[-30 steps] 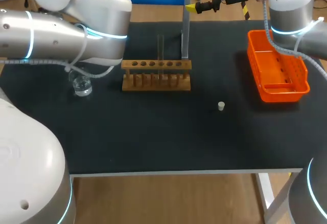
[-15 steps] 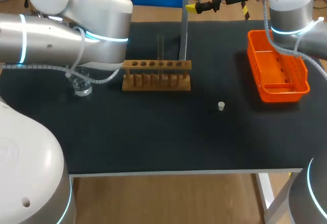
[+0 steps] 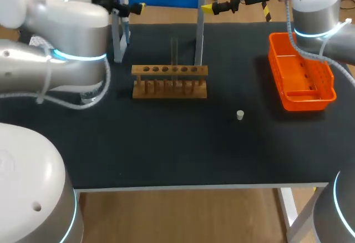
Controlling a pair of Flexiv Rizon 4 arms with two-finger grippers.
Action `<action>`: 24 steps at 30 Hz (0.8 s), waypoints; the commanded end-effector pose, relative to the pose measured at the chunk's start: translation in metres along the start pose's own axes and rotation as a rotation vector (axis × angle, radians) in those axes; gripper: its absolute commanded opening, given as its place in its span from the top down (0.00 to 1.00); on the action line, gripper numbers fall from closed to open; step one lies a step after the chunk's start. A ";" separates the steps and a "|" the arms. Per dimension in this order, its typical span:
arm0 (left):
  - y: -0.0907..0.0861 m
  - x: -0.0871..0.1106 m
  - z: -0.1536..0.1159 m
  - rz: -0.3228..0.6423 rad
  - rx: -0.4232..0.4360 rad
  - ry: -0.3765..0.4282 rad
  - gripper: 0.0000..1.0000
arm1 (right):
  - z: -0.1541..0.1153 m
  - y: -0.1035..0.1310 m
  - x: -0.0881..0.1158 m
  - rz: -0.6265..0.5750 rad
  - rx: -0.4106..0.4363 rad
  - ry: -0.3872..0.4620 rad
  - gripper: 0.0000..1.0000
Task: Invert the test tube, pick up the pipette, mount the tip to pipette, aspirate from beaker and dispense into the tube, eject the tip, return the pipette, and cap with the stopper.
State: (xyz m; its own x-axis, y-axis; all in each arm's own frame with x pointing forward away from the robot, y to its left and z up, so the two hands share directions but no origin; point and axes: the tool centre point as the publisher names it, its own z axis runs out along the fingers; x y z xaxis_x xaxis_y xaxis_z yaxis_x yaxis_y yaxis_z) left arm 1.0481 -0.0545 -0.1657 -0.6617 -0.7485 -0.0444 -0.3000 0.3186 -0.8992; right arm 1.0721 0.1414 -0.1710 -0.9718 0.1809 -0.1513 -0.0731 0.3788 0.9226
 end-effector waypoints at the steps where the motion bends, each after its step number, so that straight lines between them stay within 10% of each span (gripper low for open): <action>1: 0.010 0.007 -0.015 0.134 0.119 0.334 0.00 | -0.001 0.000 0.000 0.000 0.002 0.003 0.00; 24: 0.037 0.065 0.012 0.257 0.068 0.606 0.00 | -0.001 0.000 0.000 0.000 0.002 0.003 0.00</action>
State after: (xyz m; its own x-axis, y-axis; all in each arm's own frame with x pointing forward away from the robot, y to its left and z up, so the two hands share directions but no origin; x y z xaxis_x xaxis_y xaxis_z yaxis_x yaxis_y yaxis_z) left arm 1.0021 -0.0989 -0.2054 -0.9746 -0.2199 -0.0416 -0.0481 0.3873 -0.9207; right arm 1.0721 0.1414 -0.1710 -0.9718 0.1809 -0.1513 -0.0731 0.3788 0.9226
